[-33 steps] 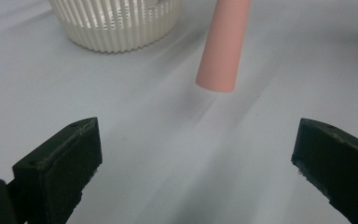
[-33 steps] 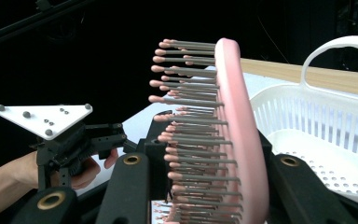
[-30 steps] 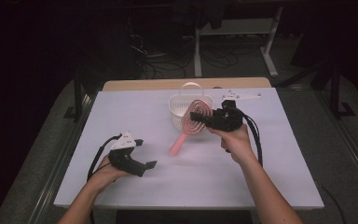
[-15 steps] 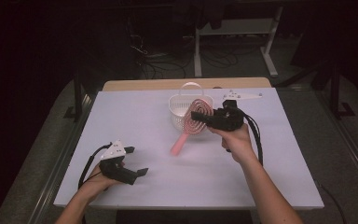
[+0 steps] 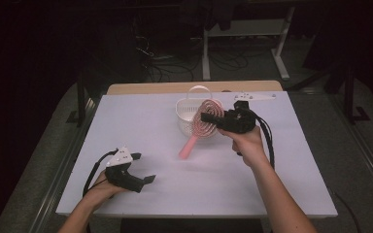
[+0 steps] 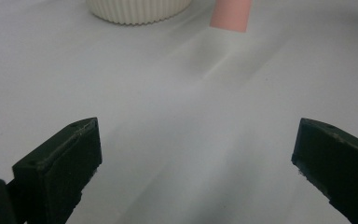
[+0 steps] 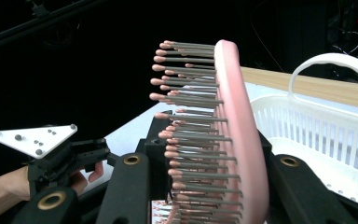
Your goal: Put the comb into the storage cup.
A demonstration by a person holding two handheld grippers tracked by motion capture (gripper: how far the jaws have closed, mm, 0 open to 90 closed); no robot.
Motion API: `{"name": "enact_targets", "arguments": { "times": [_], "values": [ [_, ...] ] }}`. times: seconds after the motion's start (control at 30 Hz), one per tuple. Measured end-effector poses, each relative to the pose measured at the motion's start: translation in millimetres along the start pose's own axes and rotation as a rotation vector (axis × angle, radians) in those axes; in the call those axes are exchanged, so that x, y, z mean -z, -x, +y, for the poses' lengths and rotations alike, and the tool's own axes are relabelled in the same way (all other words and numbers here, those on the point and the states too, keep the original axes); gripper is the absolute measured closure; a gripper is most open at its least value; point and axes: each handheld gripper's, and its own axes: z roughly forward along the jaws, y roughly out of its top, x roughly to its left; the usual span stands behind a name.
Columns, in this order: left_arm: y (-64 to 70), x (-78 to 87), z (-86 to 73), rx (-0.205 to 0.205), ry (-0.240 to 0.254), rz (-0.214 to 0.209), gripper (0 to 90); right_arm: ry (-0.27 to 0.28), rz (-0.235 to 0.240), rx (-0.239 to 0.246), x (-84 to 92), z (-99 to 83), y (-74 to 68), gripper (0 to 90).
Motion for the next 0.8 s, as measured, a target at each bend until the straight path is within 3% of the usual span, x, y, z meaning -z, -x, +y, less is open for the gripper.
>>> {"name": "enact_targets", "arguments": {
  "times": [0.4,0.8],
  "values": [
    [-1.2,-1.4,-1.6,0.019,-0.002,-0.013,1.2,0.025,0.012,-0.005,0.5,11.6,1.8,62.7],
    [-3.5,-0.2,-1.6,0.038,-0.01,-0.005,1.2,0.066,0.006,0.006,5.9,35.9,2.9,62.8]
  ]
}}
